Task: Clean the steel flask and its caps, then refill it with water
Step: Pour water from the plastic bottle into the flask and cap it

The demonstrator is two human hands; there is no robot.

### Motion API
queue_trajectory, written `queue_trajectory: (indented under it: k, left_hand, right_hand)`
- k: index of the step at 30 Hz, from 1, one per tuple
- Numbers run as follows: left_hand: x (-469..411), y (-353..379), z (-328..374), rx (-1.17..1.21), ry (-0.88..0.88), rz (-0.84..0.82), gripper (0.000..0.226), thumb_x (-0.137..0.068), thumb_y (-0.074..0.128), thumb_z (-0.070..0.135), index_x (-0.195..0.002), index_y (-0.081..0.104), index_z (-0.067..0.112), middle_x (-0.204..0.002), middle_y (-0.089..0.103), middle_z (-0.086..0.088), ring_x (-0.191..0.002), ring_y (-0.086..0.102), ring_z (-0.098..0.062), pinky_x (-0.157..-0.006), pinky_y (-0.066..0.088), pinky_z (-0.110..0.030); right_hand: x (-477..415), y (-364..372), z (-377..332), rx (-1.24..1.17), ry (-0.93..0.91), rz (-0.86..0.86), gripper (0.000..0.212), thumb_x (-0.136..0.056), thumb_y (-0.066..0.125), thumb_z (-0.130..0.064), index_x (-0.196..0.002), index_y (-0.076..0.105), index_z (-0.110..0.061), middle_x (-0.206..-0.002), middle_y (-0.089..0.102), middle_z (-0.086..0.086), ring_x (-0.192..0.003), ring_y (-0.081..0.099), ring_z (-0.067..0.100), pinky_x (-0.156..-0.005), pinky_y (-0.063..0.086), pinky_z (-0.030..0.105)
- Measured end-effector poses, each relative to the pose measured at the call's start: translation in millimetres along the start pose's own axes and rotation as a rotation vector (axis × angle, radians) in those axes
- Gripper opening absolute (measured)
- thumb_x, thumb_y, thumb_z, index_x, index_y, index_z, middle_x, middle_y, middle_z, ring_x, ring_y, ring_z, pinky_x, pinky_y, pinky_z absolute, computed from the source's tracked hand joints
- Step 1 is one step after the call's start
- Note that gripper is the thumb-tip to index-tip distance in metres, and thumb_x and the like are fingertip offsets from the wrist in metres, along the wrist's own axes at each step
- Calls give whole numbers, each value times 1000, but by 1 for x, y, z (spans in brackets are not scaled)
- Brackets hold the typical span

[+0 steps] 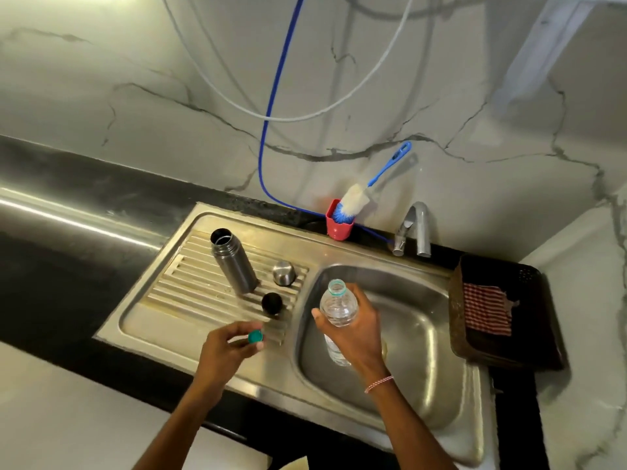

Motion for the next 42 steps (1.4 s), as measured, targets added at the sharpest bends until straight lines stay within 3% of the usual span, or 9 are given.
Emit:
queue_trajectory:
  k: [5, 10, 16, 20, 24, 29, 35, 39, 42]
  left_hand:
    - [-17, -31, -78, -279, -39, 83, 25, -77, 89, 14, -99, 80, 21, -89, 79, 5, -88, 76, -9, -83, 58, -21]
    - [-37, -29, -95, -404, 85, 69, 34, -78, 85, 2, -101, 75, 25, -105, 72, -1, -91, 72, -18, -81, 63, -33]
    - [-42, -29, -105, -744, 242, 87, 35, -84, 82, 16, -117, 72, 23, -117, 65, 1, -104, 61, -21, -85, 55, -32]
    - [-51, -41, -93, -615, 202, 129, 66, -79, 87, 25, -138, 58, 22, -137, 56, -5, -120, 53, -24, -100, 52, -46]
    - [-78, -68, -22, -322, 238, 346, 102, -71, 92, 37, -154, 33, 23, -147, 45, -5, -123, 49, -18, -100, 45, -36]
    - [-130, -76, 45, -202, 278, 339, 122, -62, 96, 45, -157, 23, 25, -156, 41, -2, -139, 42, -18, -112, 38, -37]
    - [-155, -52, 45, 16, 128, 232, 80, -67, 94, 31, -136, 53, 22, -129, 66, 0, -121, 61, -21, -105, 51, -43]
    - [-139, -59, 73, 9, 213, 295, 63, -76, 89, 24, -130, 56, 20, -121, 67, -1, -111, 64, -18, -104, 52, -49]
    - [-114, -50, 131, -22, 373, 273, 60, -75, 89, 23, -125, 55, 20, -113, 66, 5, -102, 64, -10, -96, 54, -36]
  right_hand:
    - [7, 25, 11, 44, 22, -53, 45, -66, 93, -13, -97, 62, -19, -87, 72, -19, -78, 69, 3, -71, 52, 14]
    - [11, 43, 23, 79, 76, -94, 45, -66, 94, -17, -97, 62, -23, -87, 73, -17, -78, 71, 5, -71, 54, 17]
    - [13, 53, 24, 86, 93, -106, 45, -67, 94, -18, -100, 63, -21, -89, 74, -13, -80, 72, 9, -72, 57, 21]
    - [9, 53, 22, 81, 102, -88, 45, -68, 93, -17, -101, 63, -20, -91, 74, -14, -82, 72, 7, -73, 56, 18]
    - [3, 52, 12, 70, 76, -54, 44, -68, 93, -17, -100, 63, -19, -90, 73, -11, -82, 72, 9, -72, 55, 17]
    - [-1, 48, 5, 35, 61, -31, 45, -69, 92, -15, -103, 63, -18, -91, 73, -9, -83, 72, 13, -74, 55, 18]
    - [-3, 35, -6, 53, 18, 1, 44, -68, 92, -25, -101, 62, -22, -89, 72, -7, -82, 70, 16, -75, 55, 22]
    - [-7, 18, -20, 64, 2, 41, 45, -67, 92, -29, -101, 64, -24, -90, 72, -7, -84, 71, 16, -78, 59, 31]
    - [-20, 0, -47, 78, -54, 75, 44, -70, 91, -25, -105, 65, -23, -91, 73, -9, -87, 71, 15, -81, 59, 31]
Point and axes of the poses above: each hand's wrist, its own x-axis away from the middle knuckle, its own y-axis out of the palm, z = x × y, the point moved 9 cm from there along -x, towards the middle knuckle
